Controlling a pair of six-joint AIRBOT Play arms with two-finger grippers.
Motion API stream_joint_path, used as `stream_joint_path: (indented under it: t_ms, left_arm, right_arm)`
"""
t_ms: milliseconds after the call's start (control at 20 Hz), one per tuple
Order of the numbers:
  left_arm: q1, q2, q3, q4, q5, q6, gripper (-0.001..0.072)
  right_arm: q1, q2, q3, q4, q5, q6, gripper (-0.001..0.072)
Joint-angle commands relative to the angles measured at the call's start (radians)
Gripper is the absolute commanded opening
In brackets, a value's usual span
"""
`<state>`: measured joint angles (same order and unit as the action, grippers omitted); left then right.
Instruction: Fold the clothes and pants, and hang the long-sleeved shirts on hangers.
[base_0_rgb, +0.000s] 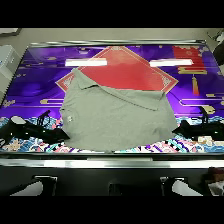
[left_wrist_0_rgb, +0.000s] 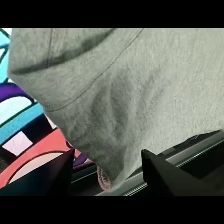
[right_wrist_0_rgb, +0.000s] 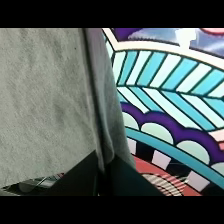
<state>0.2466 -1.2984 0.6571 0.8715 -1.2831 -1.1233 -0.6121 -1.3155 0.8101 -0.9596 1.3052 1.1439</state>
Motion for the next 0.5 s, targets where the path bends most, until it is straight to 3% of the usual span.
stream_joint_path:
  t_ms: [0,50,100,200,250,450]
  left_arm:
    - [0.001,0.008,-0.061,-0.079,0.036,0.062,0.0465]
    - [-0.002,0.008,-0.063,-0.113,0.053,0.07,0.0462]
    - [-0.014,0.006,-0.063,-0.151,0.066,0.08,0.0396]
    - [-0.06,0.006,-0.063,-0.185,0.082,0.094,0.0115]
    - [-0.087,0.005,-0.063,-0.191,0.088,0.094,0.002]
    - [-0.126,0.013,-0.034,-0.253,0.084,0.092,0.0016]
  right_arm:
    - [0.001,0.011,0.001,0.008,0.025,0.005,0.0031]
    - [0.001,0.011,0.001,0.01,0.03,0.008,0.0031]
    - [0.001,0.011,0.001,0.016,0.033,0.008,0.0031]
    - [0.001,0.011,0.001,0.042,0.035,0.008,0.0031]
    - [0.001,0.011,0.001,0.061,0.035,0.008,0.0031]
    - [0.001,0.041,0.001,0.169,0.043,-0.024,0.003]
